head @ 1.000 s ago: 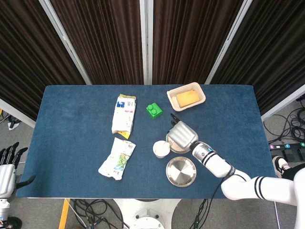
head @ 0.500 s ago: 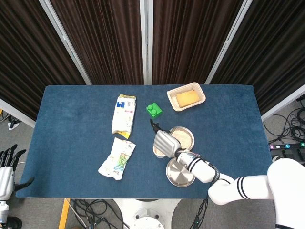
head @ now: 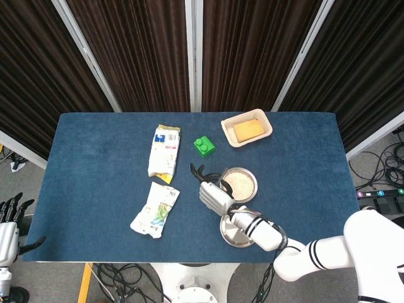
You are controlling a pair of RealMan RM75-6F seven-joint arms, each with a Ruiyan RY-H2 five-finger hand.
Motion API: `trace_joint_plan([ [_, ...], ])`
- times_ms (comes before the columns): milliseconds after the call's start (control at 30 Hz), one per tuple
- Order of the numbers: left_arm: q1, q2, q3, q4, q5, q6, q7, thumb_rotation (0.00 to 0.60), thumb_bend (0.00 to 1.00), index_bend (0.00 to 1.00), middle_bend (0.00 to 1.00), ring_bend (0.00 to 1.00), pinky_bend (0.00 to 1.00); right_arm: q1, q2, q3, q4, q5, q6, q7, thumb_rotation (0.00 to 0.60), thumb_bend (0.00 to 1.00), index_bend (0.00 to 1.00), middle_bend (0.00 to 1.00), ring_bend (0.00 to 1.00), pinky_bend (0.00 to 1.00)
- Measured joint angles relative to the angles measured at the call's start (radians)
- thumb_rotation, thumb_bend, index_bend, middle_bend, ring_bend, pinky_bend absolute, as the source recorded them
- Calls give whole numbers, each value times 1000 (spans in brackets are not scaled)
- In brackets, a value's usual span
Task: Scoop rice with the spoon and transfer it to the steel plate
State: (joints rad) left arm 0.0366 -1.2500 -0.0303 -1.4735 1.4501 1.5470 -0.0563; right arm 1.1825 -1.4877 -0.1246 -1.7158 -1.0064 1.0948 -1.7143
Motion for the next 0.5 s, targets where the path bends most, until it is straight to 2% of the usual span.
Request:
trace_joint_plan([
  [333,2,-4,-3,7,4,5,-5,600,164,233,137,71,47,-10,-34,-14,-34,79,69,-153,600,370,696,621,251,0],
  [500,6,-6,0,7,3,5,-4,600,164,233,137,71,47,-8,-66,-18,-26,74,81,-176,600,377,697,624,255,0],
])
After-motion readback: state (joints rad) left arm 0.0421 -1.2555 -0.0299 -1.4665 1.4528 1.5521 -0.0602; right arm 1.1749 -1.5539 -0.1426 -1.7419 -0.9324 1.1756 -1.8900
